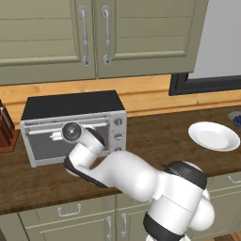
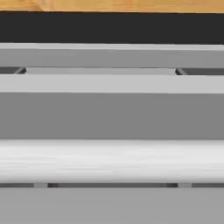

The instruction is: Pick up the kebab skewer and baguette bread, and place them inside the toaster oven. Close the toaster oven door and start by setting the timer.

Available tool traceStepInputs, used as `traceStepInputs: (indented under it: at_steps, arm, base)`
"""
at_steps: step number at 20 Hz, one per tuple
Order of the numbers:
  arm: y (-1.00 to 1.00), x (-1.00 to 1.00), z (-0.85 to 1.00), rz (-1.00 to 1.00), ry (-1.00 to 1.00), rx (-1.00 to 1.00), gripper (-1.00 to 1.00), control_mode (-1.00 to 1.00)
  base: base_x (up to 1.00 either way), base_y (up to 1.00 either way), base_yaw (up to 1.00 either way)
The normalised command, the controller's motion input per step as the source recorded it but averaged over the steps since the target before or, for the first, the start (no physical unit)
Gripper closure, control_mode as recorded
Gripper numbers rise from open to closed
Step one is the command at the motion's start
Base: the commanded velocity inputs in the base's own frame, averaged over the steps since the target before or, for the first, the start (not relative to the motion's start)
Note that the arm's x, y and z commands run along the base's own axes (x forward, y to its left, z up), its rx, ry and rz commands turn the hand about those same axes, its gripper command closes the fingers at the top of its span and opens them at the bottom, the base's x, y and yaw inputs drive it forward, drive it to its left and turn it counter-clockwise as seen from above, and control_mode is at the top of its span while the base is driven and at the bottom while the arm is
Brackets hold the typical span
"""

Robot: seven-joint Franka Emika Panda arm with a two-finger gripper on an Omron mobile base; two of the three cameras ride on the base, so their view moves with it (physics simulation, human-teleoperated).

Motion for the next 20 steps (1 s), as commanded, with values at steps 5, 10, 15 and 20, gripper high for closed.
traceStepInputs:
  at_steps: [5, 10, 15, 20]
  arm:
    - [-0.15, 0.52, 0.06, 0.00, 0.00, 0.00, -1.00, -1.00]
    - [-0.08, 0.30, 0.00, -0.03, -0.02, 0.00, -1.00, -1.00]
    - [-0.04, -0.38, 0.05, 0.00, -0.06, 0.00, -1.00, -1.00]
    - [-0.25, -0.66, 0.14, 0.00, -0.02, 0.00, -1.00, -1.00]
  base:
    - [0.00, 0.00, 0.00]
    - [0.00, 0.00, 0.00]
    - [0.00, 0.00, 0.00]
    - [0.00, 0.00, 0.00]
